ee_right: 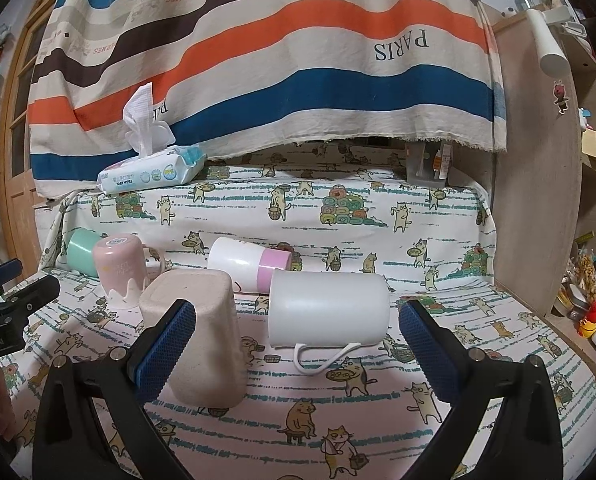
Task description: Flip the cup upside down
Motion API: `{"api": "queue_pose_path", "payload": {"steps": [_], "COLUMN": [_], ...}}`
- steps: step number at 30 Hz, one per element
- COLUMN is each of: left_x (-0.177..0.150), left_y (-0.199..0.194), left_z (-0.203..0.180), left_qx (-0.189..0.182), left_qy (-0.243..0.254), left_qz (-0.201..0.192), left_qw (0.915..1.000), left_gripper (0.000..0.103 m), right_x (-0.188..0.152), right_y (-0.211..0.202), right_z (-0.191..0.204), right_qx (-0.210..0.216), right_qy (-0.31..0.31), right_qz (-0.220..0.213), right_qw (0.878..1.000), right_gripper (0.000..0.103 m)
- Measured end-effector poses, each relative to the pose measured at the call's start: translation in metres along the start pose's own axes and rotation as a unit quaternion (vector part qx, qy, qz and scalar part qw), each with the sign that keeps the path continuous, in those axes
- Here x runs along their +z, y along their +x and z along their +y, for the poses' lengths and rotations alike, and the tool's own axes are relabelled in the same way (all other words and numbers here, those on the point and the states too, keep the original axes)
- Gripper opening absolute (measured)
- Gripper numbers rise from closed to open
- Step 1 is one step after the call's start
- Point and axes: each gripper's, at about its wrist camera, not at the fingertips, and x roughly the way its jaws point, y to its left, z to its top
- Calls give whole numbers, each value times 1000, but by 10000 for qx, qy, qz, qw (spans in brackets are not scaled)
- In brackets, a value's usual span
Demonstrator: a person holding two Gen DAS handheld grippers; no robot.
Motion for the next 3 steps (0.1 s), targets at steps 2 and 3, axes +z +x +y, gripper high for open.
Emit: {"api": "queue_pose_path", "payload": {"steps": [2,3], "left_x": [0,-1], "left_y": [1,1], "left_z": [0,0], "left_qx": [2,3], "left_qy": [2,3], "left_qz": [2,3], "left_qw": [10000,10000], "left_gripper": [103,103], "right_x": [0,0], "right_y": [0,0], "right_z": [0,0], "right_qx": [1,-1], "right_qy": [0,-1], "right_qz": [3,2], "right_qw": [10000,10000], "right_gripper": [103,103]}}
